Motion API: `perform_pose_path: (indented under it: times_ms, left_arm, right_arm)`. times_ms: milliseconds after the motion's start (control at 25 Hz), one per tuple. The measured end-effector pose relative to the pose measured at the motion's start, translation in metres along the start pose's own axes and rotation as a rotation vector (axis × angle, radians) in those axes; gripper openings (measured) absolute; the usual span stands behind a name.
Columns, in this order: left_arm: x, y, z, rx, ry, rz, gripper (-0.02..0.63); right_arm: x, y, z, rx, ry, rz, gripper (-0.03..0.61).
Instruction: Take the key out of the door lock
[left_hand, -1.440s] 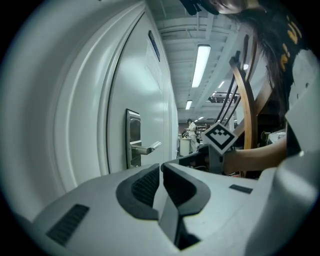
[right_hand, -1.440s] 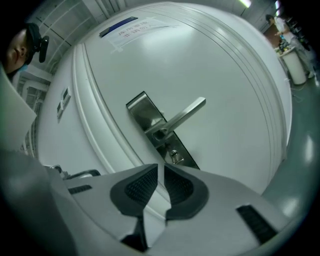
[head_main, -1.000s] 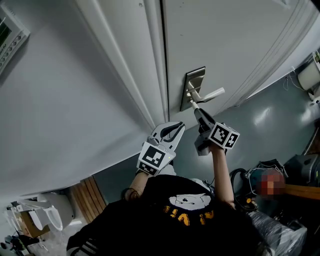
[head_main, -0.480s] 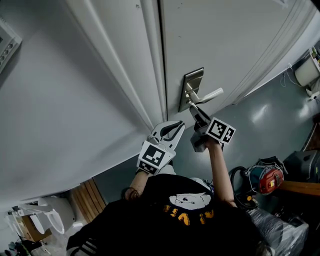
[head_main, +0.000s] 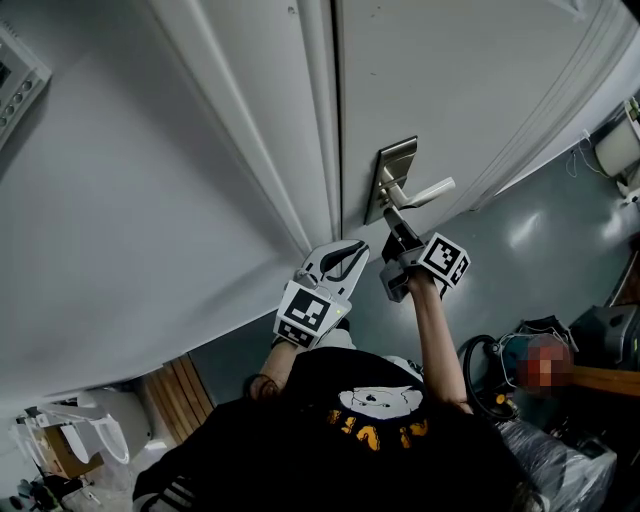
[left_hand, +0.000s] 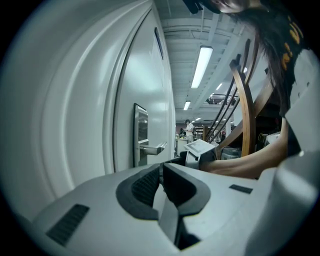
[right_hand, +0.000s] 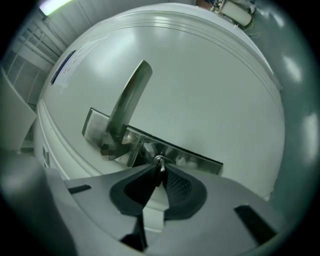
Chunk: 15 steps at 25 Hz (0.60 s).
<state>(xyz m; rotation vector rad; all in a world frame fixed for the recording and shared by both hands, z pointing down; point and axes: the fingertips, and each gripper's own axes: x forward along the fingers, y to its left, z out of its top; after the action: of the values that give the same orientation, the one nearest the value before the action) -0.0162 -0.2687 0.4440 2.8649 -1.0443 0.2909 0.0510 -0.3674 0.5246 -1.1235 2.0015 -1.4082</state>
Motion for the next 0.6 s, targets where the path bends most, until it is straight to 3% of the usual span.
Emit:
perform_pose_path:
  times_ms: [240, 600]
  left_arm:
    - [-0.0035, -0.0028, -0.0012, 0.001, 0.003, -0.003, 0.028]
    - [-0.0089, -0.0008, -0.0027, 0.001, 0.012, 0.010, 0.029]
  right_arm:
    - [-0.0022, -0.0019, -0.0005, 0.130, -0.033, 0.017, 0.026]
    - [-0.0035, -0.0028, -0.0003, 0.209, -0.061, 0.028, 0.023]
